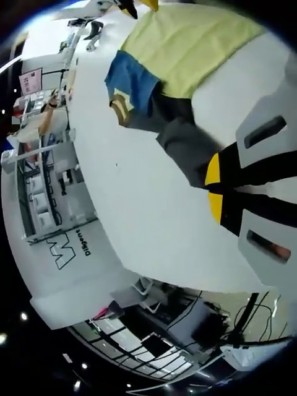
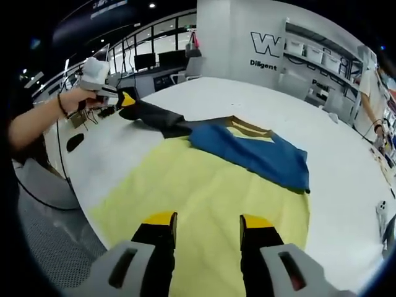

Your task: Fold the garment on the visible template until the final outline fits inside the template.

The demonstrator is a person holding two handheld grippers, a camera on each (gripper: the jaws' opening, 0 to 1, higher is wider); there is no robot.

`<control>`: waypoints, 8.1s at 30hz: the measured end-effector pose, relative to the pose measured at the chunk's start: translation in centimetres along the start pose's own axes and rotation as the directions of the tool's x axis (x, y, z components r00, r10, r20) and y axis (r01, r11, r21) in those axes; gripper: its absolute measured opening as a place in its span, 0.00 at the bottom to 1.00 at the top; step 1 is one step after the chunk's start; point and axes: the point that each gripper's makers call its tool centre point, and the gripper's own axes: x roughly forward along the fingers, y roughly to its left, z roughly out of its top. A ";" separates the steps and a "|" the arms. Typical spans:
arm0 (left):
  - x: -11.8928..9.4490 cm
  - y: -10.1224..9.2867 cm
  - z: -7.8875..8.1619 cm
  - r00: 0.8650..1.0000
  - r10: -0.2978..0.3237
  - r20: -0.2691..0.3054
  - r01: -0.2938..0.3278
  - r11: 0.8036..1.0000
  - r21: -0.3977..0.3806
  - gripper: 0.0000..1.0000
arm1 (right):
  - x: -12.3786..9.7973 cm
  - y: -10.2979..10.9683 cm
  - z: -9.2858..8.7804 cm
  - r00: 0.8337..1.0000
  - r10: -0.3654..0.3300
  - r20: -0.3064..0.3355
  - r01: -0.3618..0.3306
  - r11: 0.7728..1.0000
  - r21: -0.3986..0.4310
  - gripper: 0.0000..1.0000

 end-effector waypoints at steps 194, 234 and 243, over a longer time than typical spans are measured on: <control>-3.2 5.0 -1.5 0.984 -0.151 -0.092 0.114 0.940 -0.321 0.00 | -0.7 5.3 0.4 0.982 0.151 0.112 -0.156 0.987 0.040 0.75; 3.3 8.3 -5.3 0.921 -0.230 -0.314 0.101 0.920 -0.378 0.00 | 0.6 4.3 -3.6 0.991 0.127 -0.043 -0.124 0.990 0.065 0.76; 5.3 8.4 -5.2 0.916 -0.193 -0.352 0.099 0.958 -0.269 0.00 | 0.8 3.1 -5.5 0.989 0.072 -0.127 -0.066 0.996 0.053 0.76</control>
